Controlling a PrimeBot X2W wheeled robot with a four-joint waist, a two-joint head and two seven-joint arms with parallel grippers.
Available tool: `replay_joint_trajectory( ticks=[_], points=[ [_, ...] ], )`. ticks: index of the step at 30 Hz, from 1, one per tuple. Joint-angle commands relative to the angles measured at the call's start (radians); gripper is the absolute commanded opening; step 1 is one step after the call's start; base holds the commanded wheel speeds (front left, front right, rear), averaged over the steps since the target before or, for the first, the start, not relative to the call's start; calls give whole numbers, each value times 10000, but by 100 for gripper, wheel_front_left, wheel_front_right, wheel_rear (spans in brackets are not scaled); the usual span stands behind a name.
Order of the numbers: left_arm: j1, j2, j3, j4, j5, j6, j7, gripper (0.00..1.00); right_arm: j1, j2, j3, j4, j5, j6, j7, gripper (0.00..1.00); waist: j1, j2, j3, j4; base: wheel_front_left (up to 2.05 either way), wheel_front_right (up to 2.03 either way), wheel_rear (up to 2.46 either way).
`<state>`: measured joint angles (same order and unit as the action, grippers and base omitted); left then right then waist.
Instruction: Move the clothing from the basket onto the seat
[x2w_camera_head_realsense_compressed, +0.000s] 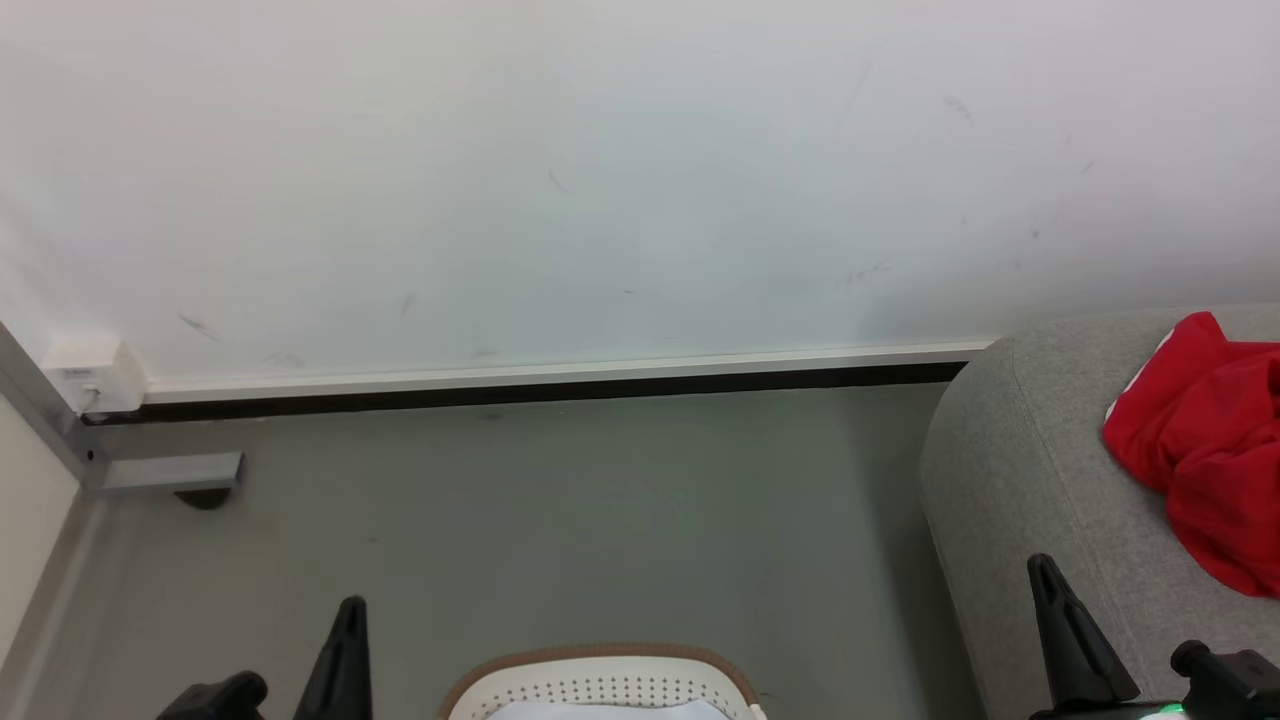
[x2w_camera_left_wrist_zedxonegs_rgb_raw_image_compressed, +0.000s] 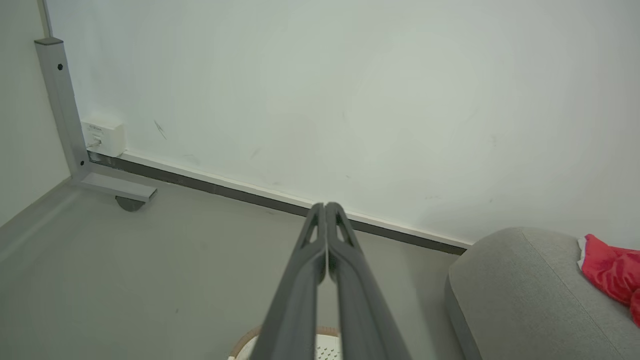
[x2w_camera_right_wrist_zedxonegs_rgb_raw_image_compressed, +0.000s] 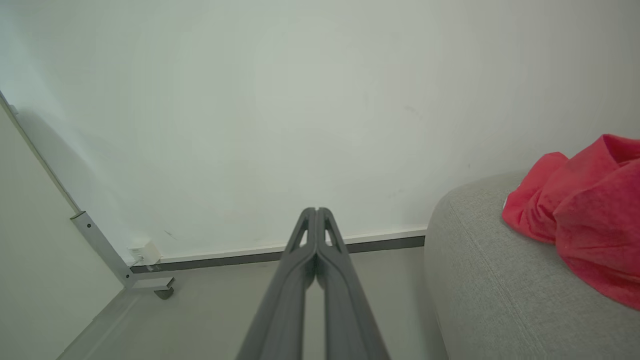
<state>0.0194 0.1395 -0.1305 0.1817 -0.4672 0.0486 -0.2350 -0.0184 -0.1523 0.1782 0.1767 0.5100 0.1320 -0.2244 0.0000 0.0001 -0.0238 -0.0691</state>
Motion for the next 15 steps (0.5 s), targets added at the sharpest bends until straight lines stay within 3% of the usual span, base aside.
replay_joint_trajectory(
  ticks=[1,15],
  points=[
    [-218,17,153,-124,-411,-80,101,0,-212,1,-149,-114,419,-1,87,0,0,-1,3,11,0,0,0],
    [-437,-151,589,8,-2511,-409,741,0,-372,131,-604,33,2498,-4,653,0,0,-1,35,91,0,0,0]
  ],
)
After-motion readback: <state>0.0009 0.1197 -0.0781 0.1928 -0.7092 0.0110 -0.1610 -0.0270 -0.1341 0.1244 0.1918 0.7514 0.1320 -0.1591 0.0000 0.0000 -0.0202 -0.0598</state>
